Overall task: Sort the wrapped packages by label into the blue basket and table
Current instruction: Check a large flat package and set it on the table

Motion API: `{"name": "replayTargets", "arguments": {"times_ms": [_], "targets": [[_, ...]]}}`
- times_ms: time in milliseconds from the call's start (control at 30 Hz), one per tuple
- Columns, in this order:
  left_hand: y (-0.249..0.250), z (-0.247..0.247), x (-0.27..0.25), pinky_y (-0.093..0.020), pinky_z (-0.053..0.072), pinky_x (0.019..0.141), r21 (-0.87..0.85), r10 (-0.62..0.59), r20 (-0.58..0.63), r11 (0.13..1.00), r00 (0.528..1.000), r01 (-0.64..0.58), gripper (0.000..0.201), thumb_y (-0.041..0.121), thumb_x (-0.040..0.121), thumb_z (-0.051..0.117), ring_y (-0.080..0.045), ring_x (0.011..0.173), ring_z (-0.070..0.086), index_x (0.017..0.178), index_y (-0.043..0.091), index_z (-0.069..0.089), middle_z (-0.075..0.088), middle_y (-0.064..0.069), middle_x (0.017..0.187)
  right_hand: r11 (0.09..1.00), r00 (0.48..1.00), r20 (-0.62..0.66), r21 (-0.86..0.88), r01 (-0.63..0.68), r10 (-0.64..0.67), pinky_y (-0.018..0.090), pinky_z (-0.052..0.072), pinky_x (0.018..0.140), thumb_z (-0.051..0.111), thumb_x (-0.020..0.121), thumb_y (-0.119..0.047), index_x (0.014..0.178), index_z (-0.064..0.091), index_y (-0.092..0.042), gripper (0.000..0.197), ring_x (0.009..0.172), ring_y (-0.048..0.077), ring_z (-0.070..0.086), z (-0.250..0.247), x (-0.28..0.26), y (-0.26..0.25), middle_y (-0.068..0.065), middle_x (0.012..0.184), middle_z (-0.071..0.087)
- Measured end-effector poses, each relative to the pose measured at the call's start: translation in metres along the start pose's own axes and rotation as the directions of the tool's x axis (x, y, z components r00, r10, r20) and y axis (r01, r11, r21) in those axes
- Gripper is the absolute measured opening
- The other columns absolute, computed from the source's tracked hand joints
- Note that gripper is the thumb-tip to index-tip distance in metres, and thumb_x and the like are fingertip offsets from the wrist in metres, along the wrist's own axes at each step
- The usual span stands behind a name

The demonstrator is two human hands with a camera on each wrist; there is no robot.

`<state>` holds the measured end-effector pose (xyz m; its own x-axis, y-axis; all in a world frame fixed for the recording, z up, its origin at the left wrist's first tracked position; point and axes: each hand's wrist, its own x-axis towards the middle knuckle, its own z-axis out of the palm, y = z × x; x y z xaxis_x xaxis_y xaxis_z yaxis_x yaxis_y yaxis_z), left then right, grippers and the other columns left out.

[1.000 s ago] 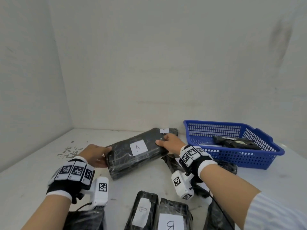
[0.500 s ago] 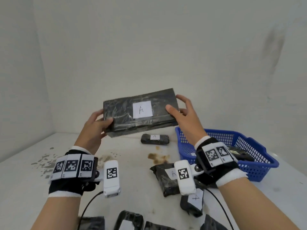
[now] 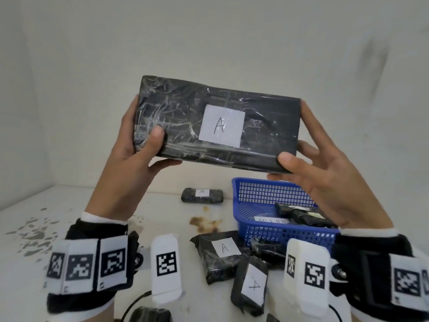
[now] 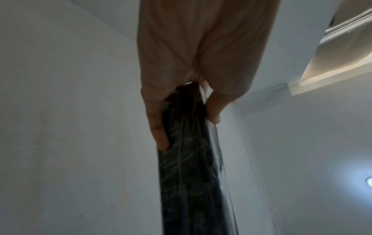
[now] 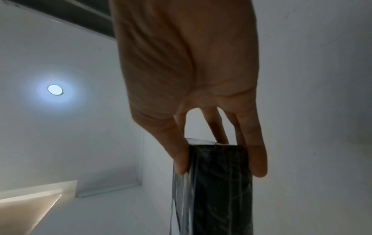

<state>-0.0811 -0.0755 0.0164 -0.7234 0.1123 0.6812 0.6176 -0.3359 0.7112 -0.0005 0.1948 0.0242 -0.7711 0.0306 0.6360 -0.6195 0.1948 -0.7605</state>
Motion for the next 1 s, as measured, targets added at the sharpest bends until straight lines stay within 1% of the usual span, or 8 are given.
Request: {"name": "replayTargets", "arguments": {"times_ms": [167,367,500,600,733,833,933,1000], "targets": [[-0.002,0.005,-0.004,-0.035,0.057,0.087,0.085,-0.023,0.066,0.996,0.998,0.017,0.073,0.024,0.088,0.066,-0.021,0.116,0.064,0.148,0.042,0.027,0.049,0.009,0.143,1.000,1.000,-0.018,-0.025,-0.003,0.003,0.042,0.059,0.088,0.075,0.072,-0.031,0.152,0.029,-0.049,0.094,0.116,0.026,0.068,-0.005,-0.005,0.004,0.001,0.129,0.069],[0.004,0.004,-0.004,-0.032,0.049,0.092,0.279,0.041,0.093,0.958,0.995,-0.066,0.088,0.049,0.070,0.071,-0.011,0.118,0.061,0.146,0.046,0.028,0.057,0.016,0.135,0.997,0.996,-0.061,-0.061,0.054,-0.057,0.040,0.058,0.086,0.072,0.077,-0.029,0.153,0.030,-0.047,0.088,0.114,0.023,0.069,-0.009,-0.008,-0.004,-0.003,0.126,0.071],[0.011,0.010,-0.008,-0.030,0.052,0.084,0.361,0.075,0.066,0.928,0.995,-0.094,0.084,0.052,0.074,0.068,-0.009,0.112,0.063,0.147,0.046,0.026,0.057,0.021,0.130,0.997,0.992,-0.105,-0.040,0.061,-0.065,0.036,0.054,0.083,0.075,0.071,-0.036,0.151,0.037,-0.043,0.089,0.109,0.023,0.070,-0.007,-0.008,-0.009,-0.001,0.122,0.073],[0.012,0.016,-0.010,-0.032,0.050,0.094,0.357,0.094,0.040,0.929,0.995,-0.102,0.080,0.044,0.078,0.066,-0.006,0.114,0.061,0.147,0.044,0.025,0.055,0.020,0.133,0.995,0.985,-0.150,-0.069,0.075,-0.084,0.039,0.053,0.087,0.076,0.072,-0.034,0.150,0.038,-0.043,0.087,0.108,0.021,0.071,-0.006,-0.008,-0.009,-0.004,0.118,0.074],[0.011,0.022,-0.011,-0.032,0.046,0.103,0.379,0.069,0.011,0.923,0.998,-0.068,0.086,0.046,0.078,0.074,0.001,0.111,0.062,0.146,0.044,0.021,0.058,0.018,0.130,0.989,0.979,-0.174,-0.116,0.088,-0.108,0.042,0.056,0.091,0.074,0.074,-0.031,0.151,0.037,-0.044,0.086,0.105,0.015,0.071,-0.002,-0.008,-0.010,-0.011,0.114,0.075],[0.011,0.023,-0.011,-0.031,0.045,0.103,0.416,0.070,-0.002,0.907,0.998,-0.063,0.089,0.051,0.077,0.074,0.001,0.114,0.060,0.147,0.042,0.019,0.056,0.015,0.133,0.984,0.974,-0.187,-0.151,0.097,-0.125,0.036,0.058,0.090,0.073,0.077,-0.031,0.150,0.036,-0.045,0.084,0.102,0.009,0.071,0.002,-0.008,-0.012,-0.016,0.111,0.075],[0.014,0.027,-0.014,-0.023,0.045,0.097,0.464,0.076,-0.024,0.884,0.997,-0.056,0.096,0.061,0.069,0.076,0.007,0.112,0.057,0.147,0.038,0.024,0.055,0.023,0.130,0.980,0.971,-0.197,-0.168,0.102,-0.135,0.026,0.058,0.087,0.074,0.078,-0.030,0.151,0.036,-0.042,0.083,0.101,0.005,0.071,0.006,-0.008,-0.013,-0.019,0.108,0.075],[0.015,0.031,-0.015,-0.021,0.045,0.095,0.474,0.073,-0.049,0.880,0.996,-0.041,0.091,0.055,0.068,0.074,0.012,0.108,0.056,0.145,0.036,0.029,0.056,0.025,0.125,0.977,0.966,-0.214,-0.186,0.104,-0.144,0.018,0.056,0.082,0.075,0.082,-0.025,0.151,0.036,-0.040,0.081,0.098,0.002,0.071,0.007,-0.008,-0.012,-0.022,0.106,0.075]]}}
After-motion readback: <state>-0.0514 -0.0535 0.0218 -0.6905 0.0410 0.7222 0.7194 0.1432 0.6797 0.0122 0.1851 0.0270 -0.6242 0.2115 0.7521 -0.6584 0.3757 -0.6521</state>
